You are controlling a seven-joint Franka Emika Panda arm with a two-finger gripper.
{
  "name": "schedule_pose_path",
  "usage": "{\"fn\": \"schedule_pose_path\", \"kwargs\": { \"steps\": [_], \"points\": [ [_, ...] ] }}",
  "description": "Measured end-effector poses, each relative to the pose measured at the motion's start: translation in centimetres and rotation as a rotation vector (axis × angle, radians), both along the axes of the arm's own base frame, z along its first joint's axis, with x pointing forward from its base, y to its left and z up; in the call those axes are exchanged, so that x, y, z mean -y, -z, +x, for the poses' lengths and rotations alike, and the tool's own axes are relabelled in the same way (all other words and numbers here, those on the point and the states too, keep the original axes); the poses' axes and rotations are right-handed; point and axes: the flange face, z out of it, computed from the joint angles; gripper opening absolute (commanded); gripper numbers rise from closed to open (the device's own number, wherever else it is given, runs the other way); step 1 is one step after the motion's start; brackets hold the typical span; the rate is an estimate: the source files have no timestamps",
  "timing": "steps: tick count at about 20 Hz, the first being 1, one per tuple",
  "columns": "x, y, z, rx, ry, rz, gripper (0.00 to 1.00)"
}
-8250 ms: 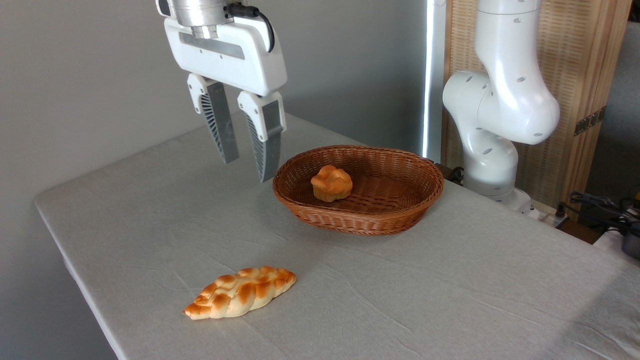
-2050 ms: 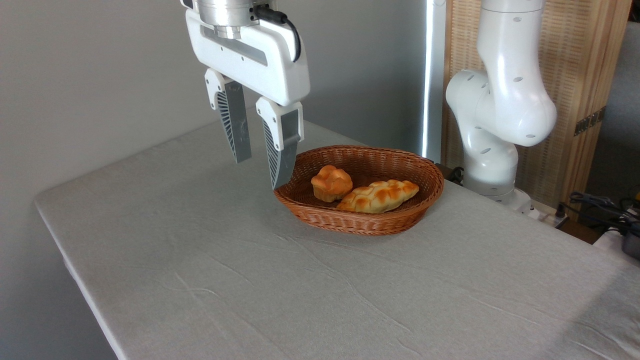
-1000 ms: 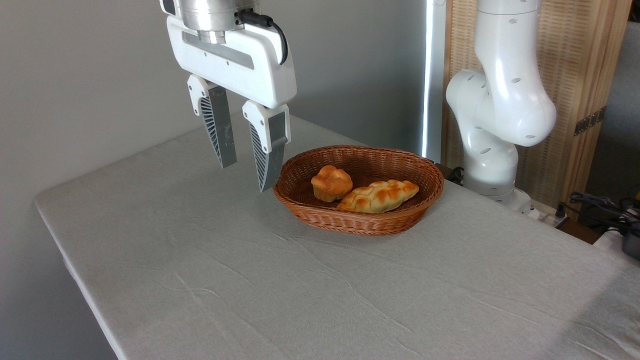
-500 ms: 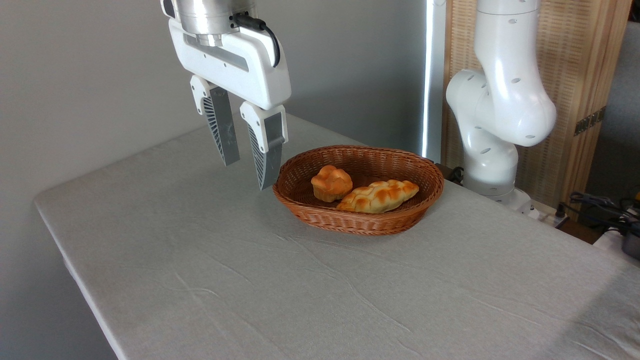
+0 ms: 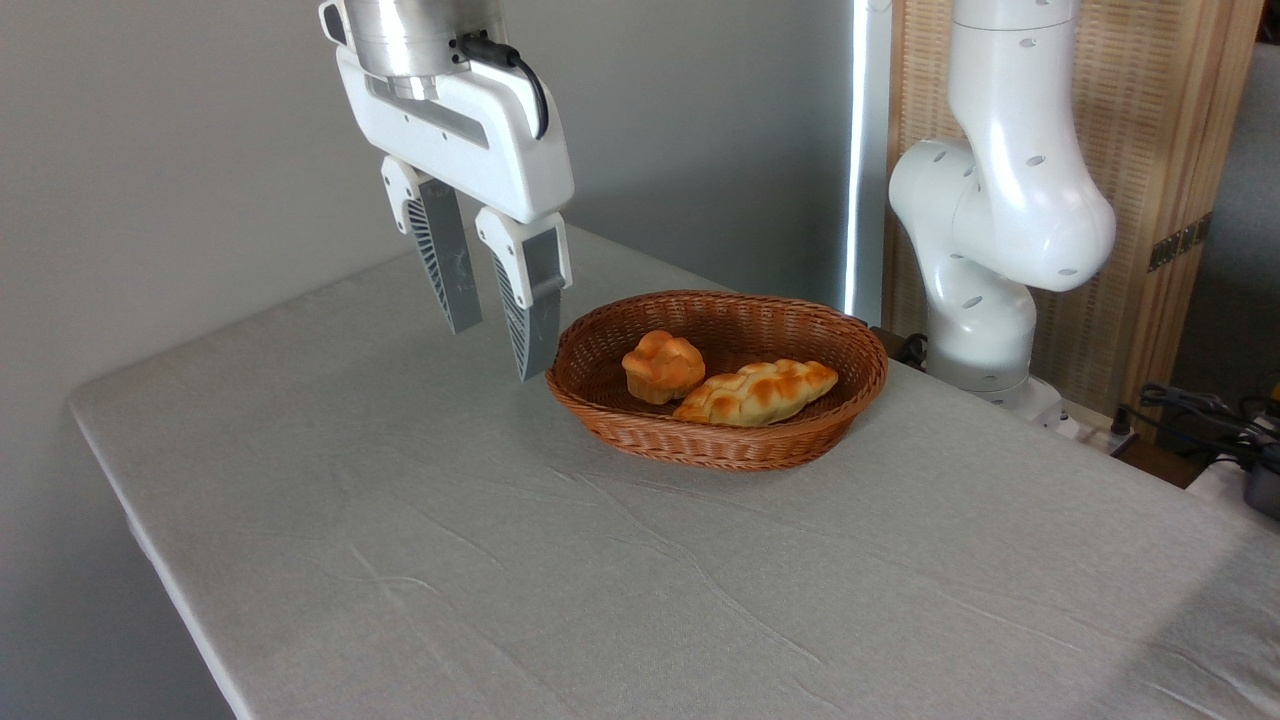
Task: Put bread into the basket
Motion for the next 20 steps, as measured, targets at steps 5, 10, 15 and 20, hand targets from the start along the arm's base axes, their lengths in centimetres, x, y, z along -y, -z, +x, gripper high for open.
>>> {"fn": "schedule_pose_path", "kwargs": {
  "steps": [5,10,15,20],
  "points": [
    [-0.06,0.25,-0.03,-0.011,0.003,0.012,1.0],
    [0.28,0.51,-0.15,-0.021,0.015,0.04,1.0],
    [-0.02,0.66,-0.17,-0.026,0.016,0.07,1.0],
    [-0.11,0.66,-0.17,-0.026,0.014,0.071,1.0]
  ]
}}
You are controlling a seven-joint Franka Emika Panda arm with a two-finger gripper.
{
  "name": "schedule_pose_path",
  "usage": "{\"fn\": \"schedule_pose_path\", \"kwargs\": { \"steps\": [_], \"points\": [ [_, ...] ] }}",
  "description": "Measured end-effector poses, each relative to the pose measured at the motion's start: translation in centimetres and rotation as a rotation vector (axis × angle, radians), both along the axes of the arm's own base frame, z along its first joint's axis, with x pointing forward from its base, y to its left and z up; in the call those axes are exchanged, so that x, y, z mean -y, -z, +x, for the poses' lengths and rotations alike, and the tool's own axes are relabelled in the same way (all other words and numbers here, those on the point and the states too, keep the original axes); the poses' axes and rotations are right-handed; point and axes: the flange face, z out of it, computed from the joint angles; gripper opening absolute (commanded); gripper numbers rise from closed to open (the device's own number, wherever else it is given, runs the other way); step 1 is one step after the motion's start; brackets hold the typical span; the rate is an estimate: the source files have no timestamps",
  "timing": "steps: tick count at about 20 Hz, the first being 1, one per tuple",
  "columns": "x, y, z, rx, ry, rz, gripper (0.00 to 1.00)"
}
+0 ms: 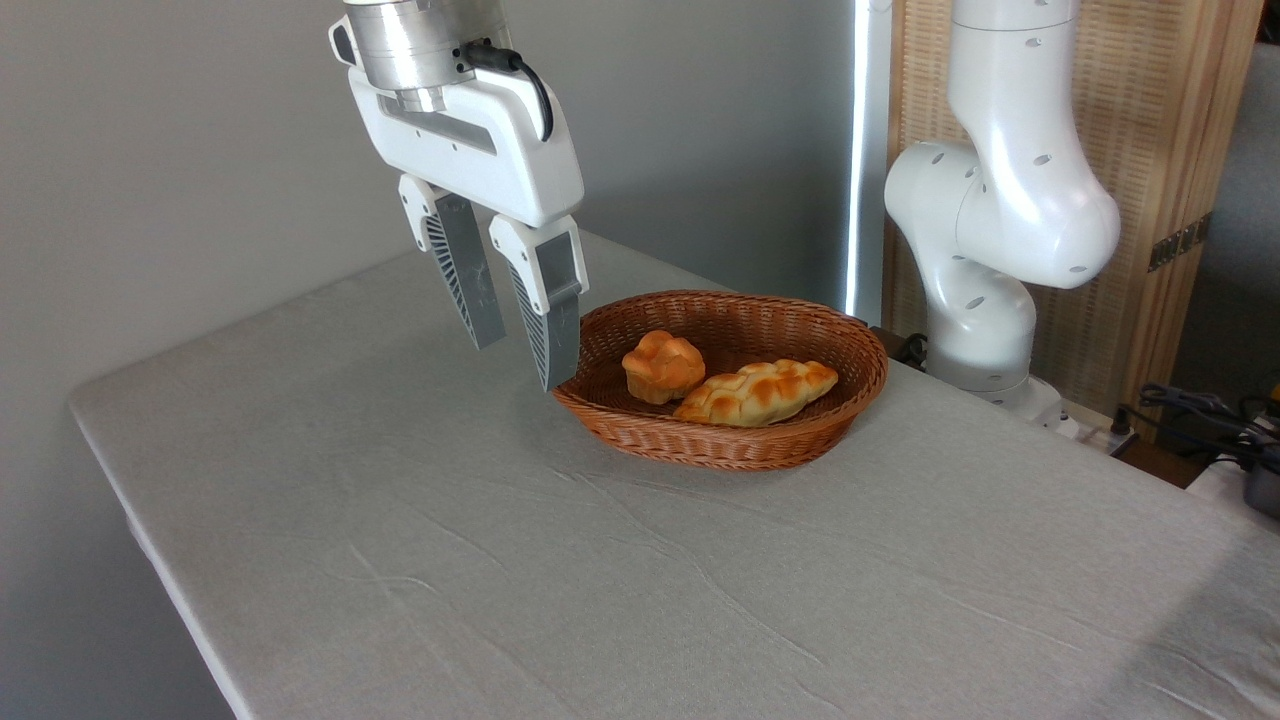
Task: Put bread into the basket
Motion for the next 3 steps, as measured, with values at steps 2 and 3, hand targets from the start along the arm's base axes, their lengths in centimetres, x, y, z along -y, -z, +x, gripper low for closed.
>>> {"fn": "schedule_pose_path", "kwargs": {
  "steps": [2,3],
  "points": [
    [-0.02,0.0,0.0,0.0,0.0,0.0,1.0],
    [-0.03,0.0,0.0,0.0,-0.001,0.0,1.0]
  ]
}}
